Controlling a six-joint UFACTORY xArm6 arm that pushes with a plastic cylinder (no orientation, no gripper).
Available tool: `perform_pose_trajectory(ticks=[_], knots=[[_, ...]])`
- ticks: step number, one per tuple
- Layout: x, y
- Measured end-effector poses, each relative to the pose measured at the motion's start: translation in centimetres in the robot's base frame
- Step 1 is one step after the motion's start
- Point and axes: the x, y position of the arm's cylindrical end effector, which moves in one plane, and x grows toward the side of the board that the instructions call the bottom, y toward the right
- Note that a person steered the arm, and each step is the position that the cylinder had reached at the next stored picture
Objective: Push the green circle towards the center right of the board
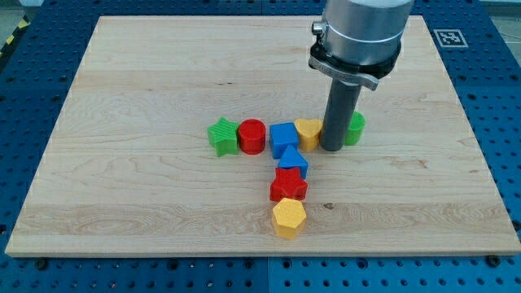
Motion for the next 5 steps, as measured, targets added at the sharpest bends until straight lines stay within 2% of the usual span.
perform_pose_trajectory(ticks=[1, 3, 5], knots=[[-1.7, 0.0], [-1.9, 4.8], [-4.9, 3.9]])
